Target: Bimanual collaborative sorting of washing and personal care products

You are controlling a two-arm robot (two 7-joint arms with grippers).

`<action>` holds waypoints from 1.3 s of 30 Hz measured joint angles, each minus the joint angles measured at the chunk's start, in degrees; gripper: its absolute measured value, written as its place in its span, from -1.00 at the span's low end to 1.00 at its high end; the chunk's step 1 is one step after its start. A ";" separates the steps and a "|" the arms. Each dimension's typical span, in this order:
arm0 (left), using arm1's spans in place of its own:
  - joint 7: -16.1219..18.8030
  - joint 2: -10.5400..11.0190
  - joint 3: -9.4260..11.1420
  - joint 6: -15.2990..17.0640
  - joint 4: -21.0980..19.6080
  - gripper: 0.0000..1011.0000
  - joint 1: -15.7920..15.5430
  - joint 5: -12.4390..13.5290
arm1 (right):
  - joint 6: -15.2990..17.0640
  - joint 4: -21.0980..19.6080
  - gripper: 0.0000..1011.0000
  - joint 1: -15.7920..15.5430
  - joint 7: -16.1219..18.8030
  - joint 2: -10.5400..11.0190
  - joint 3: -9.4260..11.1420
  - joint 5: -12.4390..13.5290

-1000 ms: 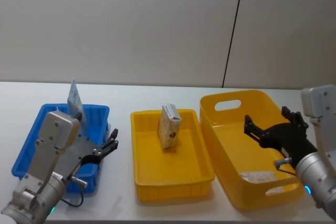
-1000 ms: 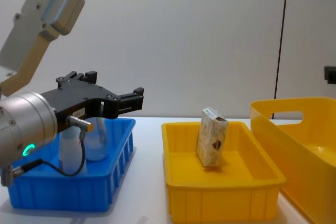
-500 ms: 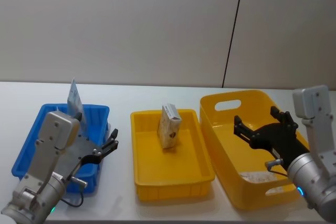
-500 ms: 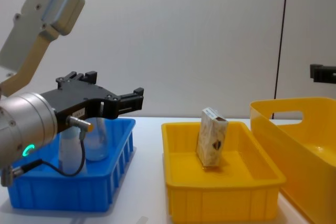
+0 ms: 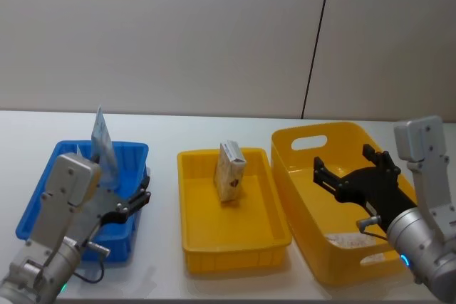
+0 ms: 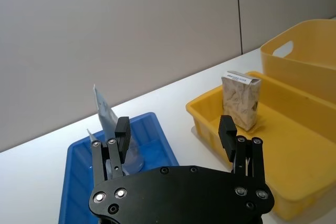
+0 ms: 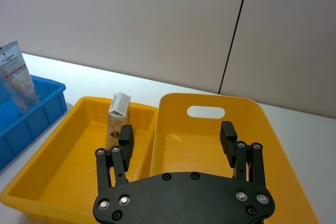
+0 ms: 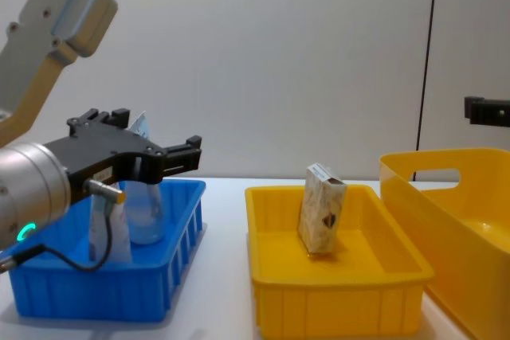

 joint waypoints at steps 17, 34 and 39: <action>1.10 -0.35 -2.32 4.78 -0.53 0.98 1.17 -0.39 | -0.08 -0.04 0.98 0.00 0.15 -0.07 -0.11 0.02; 2.35 -3.09 -4.39 7.61 1.65 0.98 0.51 -1.66 | -0.08 -0.04 0.98 0.00 0.18 -0.07 -0.13 0.02; 3.12 -3.66 -4.87 7.74 1.99 0.98 0.42 -1.38 | -0.08 -0.04 0.98 0.00 0.18 -0.07 -0.13 0.02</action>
